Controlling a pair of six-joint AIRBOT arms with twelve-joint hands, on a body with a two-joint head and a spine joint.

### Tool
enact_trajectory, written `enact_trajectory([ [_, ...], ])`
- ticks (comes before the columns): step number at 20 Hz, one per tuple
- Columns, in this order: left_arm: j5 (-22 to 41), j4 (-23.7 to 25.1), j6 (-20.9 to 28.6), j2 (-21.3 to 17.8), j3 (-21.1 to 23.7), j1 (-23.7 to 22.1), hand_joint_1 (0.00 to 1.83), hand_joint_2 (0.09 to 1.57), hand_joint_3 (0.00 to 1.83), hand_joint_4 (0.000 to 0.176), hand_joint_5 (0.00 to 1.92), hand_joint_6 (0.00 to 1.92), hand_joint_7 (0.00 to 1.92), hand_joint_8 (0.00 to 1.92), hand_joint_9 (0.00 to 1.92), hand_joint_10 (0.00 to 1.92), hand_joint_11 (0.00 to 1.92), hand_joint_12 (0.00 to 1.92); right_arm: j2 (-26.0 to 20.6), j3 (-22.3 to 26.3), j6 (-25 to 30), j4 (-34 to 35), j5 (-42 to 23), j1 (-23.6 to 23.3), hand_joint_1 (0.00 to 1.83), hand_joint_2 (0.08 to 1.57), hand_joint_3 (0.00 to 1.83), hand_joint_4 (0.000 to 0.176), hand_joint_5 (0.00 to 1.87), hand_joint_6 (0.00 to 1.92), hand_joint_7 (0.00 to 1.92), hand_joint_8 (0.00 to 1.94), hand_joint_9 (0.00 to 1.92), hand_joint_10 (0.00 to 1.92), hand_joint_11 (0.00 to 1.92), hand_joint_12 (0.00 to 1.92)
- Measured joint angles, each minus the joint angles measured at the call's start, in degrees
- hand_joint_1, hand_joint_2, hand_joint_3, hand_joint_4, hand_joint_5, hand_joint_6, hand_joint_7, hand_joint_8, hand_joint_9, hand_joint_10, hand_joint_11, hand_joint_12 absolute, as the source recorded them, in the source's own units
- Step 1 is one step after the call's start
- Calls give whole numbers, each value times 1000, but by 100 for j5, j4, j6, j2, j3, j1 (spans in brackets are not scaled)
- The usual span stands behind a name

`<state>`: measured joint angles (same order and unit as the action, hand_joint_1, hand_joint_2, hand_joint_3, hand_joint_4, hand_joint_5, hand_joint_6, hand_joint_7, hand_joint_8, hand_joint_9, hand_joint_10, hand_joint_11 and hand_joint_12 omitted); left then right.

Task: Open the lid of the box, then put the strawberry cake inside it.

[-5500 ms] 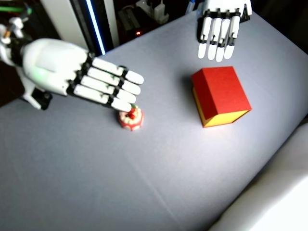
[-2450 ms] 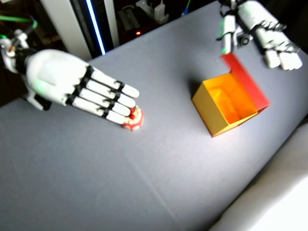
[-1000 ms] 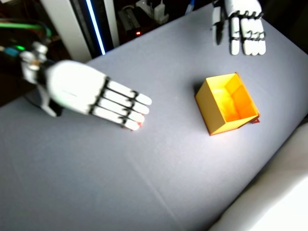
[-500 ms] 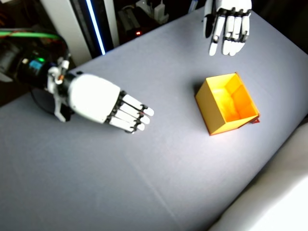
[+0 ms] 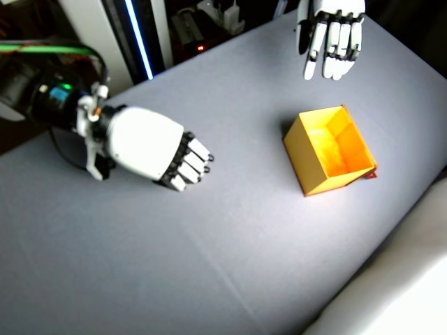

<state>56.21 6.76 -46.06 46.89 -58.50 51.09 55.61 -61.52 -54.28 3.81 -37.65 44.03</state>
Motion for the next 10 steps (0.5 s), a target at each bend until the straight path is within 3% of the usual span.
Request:
enact_trajectory([
  [1, 35, -35, 0, -2, 0, 15, 632, 1463, 3, 28, 496, 0, 143, 0, 223, 6, 0, 1101, -22, 7, 20, -221, -9, -162, 1333, 1253, 1, 0, 688, 1237, 744, 1427, 638, 1680, 467, 1887],
  [2, 20, -31, 2, -2, 2, 20, 632, 1463, 3, 28, 496, 0, 143, 0, 223, 6, 0, 1101, -26, 7, 24, -289, -17, -271, 1333, 1253, 1, 0, 688, 1237, 744, 1427, 638, 1680, 467, 1887],
  [3, 39, -33, 9, -2, 26, 57, 629, 1465, 3, 23, 476, 0, 144, 1, 222, 6, 0, 1093, -26, 7, 24, -345, -33, -402, 1325, 1279, 4, 0, 671, 1183, 671, 1548, 593, 1771, 481, 1914],
  [4, -7, 11, 35, -2, 44, 79, 614, 1463, 1, 35, 467, 0, 136, 1, 213, 2, 0, 1078, -24, -7, 26, -450, -55, -579, 1325, 1289, 2, 0, 645, 1147, 640, 1598, 623, 1798, 654, 1921],
  [5, -31, 52, 70, -2, 44, 83, 626, 1466, 0, 22, 487, 8, 138, 1, 214, 2, 0, 1029, -7, -31, 28, -533, -61, -715, 1326, 1289, 0, 0, 610, 1214, 642, 1570, 654, 1763, 656, 1881],
  [6, -50, 55, 94, -2, 42, 83, 647, 1460, 0, 4, 510, 17, 155, 6, 230, 9, 0, 1020, 33, -74, 35, -566, -63, -824, 1217, 1295, 2, 0, 612, 1261, 715, 1664, 749, 1754, 746, 1913],
  [9, -83, 105, 136, -2, 42, 87, 639, 1453, 0, 0, 524, 21, 207, 19, 259, 21, 0, 1025, 188, -227, 37, -651, -22, -1152, 1191, 1289, 0, 0, 605, 1321, 767, 1608, 803, 1594, 788, 1842],
  [10, -101, 129, 140, -2, 42, 87, 582, 1460, 1, 0, 523, 20, 206, 15, 255, 18, 0, 1042, 264, -289, 37, -673, 11, -1270, 1190, 1292, 0, 0, 614, 1265, 754, 1655, 906, 1693, 938, 1905],
])
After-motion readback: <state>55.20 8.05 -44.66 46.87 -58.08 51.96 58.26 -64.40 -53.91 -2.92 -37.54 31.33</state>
